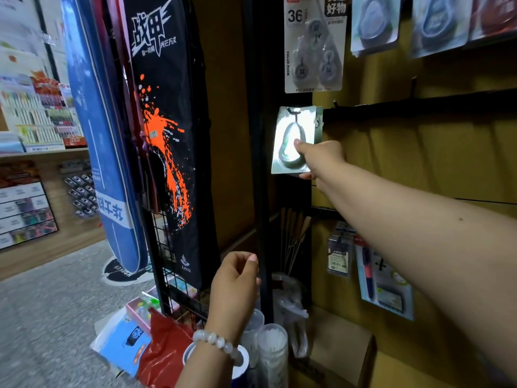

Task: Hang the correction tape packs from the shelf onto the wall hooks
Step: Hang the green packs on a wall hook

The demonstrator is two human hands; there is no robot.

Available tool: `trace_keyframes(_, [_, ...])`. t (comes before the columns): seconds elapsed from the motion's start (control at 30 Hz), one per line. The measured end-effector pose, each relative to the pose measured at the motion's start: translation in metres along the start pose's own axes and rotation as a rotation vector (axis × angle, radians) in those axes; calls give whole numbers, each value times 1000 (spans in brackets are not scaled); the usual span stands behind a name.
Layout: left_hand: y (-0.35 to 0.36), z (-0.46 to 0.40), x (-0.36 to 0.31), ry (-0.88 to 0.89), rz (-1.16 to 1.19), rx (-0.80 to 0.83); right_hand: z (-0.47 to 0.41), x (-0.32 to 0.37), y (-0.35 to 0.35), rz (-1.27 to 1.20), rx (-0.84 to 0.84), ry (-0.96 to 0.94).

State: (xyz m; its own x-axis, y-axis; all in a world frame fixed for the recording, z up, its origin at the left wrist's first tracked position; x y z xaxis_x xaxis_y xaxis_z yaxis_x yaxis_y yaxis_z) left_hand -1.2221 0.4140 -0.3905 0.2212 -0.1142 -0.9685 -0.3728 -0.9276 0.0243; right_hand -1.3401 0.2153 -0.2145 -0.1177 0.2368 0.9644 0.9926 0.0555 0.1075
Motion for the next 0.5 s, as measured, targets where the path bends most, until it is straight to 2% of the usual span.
trace_keyframes(0.1, [2,1,0,19,-28,9,-12,-2,-2,109,-45,-8])
trace_keyframes(0.3, [13,7,3,31,-65,51,-23,-26,-9,214,21,-7])
trace_keyframes(0.5, [28,23,8,102,-192,117,-10,-28,-24,230,15,-222])
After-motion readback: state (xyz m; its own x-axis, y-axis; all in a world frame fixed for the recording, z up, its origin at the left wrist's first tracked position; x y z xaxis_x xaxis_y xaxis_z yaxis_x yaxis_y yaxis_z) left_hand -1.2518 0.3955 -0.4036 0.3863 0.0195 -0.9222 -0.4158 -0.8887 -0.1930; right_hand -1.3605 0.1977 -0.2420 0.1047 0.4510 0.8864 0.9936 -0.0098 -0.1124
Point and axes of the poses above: each hand's wrist, its own z-axis away from the middle knuckle, its own y-axis out of the palm, x = y × z, the point moved 10 cm from there along -z, towards the middle knuckle, and after that the axes turned 14 degrees about -x, right-handed, at the moved point
